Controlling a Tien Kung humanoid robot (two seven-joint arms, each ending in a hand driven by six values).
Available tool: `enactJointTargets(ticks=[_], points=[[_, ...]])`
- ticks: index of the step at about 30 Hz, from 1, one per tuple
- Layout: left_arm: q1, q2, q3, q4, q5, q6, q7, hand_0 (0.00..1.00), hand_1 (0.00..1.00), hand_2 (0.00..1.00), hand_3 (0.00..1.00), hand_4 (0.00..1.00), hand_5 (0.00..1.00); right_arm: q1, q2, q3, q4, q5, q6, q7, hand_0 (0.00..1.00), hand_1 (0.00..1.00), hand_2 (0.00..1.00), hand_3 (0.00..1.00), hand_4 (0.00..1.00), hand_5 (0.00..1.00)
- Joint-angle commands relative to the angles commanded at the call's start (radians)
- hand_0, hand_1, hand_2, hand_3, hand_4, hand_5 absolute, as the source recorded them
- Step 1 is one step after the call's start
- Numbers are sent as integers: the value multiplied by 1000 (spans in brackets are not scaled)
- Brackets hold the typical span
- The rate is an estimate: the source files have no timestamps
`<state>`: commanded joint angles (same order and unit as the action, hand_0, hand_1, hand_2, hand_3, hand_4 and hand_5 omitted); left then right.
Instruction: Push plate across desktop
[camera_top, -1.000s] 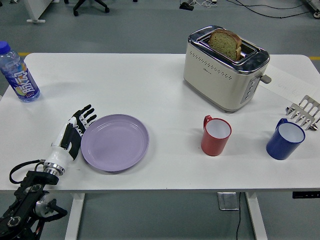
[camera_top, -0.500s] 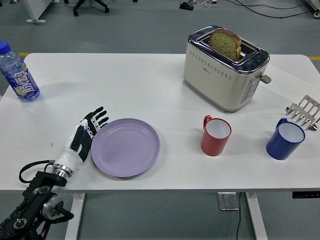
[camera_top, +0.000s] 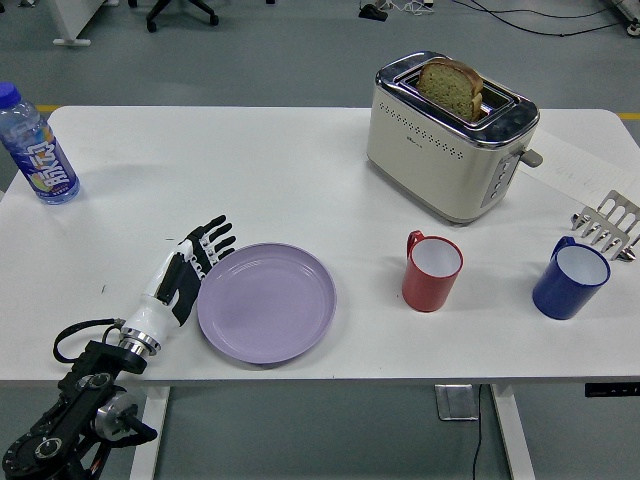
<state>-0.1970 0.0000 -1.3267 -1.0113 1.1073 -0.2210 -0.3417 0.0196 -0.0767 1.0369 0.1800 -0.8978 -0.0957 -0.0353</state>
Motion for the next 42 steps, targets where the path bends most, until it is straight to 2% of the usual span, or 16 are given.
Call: enactJointTargets(ticks=[13, 22, 30, 38, 40, 42], points=[[-5, 0, 30, -6, -8, -2, 0, 856, 892, 920, 886, 500, 998, 0, 0, -1, 0, 0, 0, 1, 616, 556, 657, 641, 169, 387], [-20, 0, 16, -7, 0, -2, -1, 855, 891, 919, 885, 500, 998, 0, 1, 0, 0, -2, 0, 0, 616, 556, 657, 642, 169, 387], [-28, 0, -69, -20, 39, 5, 13, 857, 888, 907, 876, 499, 998, 0, 1, 0, 0, -1, 0, 0, 616, 556, 657, 642, 169, 388], [-18, 0, -187, -32, 63, -13, 47, 859, 886, 890, 863, 500, 998, 2, 0, 2, 0, -3, 0, 0, 616, 556, 657, 642, 169, 390], [-17, 0, -193, -32, 64, -14, 48, 859, 886, 890, 863, 500, 998, 2, 0, 2, 0, -3, 0, 0, 616, 556, 657, 642, 169, 390], [-11, 17, -241, -36, 69, -21, 65, 844, 872, 876, 838, 499, 998, 2, 0, 3, 0, -3, 0, 0, 617, 556, 657, 641, 168, 389]])
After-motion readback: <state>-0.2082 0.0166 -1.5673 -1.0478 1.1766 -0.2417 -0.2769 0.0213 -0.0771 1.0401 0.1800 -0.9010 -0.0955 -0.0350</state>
